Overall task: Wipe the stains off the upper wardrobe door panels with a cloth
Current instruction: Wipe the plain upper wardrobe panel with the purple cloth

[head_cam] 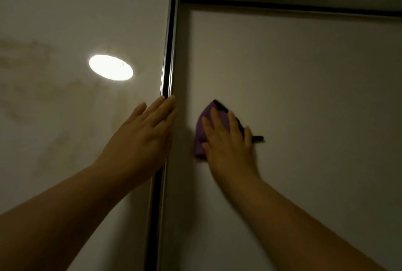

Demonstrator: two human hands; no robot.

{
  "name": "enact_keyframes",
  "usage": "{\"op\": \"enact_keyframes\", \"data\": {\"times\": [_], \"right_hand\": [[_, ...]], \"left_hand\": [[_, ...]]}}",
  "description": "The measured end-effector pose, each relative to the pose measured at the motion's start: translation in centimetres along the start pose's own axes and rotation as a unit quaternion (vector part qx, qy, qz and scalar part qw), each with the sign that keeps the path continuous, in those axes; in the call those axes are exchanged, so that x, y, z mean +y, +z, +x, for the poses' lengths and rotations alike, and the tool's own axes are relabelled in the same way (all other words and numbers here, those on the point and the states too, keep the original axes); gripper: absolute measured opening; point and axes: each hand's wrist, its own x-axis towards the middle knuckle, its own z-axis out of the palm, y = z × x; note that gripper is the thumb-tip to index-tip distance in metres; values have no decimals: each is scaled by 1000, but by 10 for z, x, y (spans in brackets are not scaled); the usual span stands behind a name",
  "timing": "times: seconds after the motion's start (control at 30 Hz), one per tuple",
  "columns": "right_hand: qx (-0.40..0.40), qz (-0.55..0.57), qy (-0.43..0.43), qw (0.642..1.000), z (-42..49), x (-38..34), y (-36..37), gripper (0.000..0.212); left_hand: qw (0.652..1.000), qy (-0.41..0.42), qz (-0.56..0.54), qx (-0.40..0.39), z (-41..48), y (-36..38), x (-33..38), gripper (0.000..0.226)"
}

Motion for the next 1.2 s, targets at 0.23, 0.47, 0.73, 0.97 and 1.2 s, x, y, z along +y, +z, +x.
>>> {"op": "enact_keyframes", "data": {"times": [0.23, 0.47, 0.73, 0.97, 1.2], "right_hand": [[-39, -43, -105, 993, -65, 23, 10, 55], [-13, -14, 92, 996, 64, 46, -28, 51], [9, 9, 46, 999, 160, 2, -34, 53], [2, 0, -124, 992, 53, 1, -19, 54], [1, -1, -36, 999, 98, 33, -34, 48]], "left_hand": [[1000, 7, -20, -9, -5, 1, -6, 53], [999, 38, 9, -9, -5, -2, -15, 51], [999, 38, 5, -2, -5, -1, -15, 51], [999, 45, 16, -7, -7, 1, -18, 54], [999, 36, 12, -3, -7, 2, -17, 52]]}}
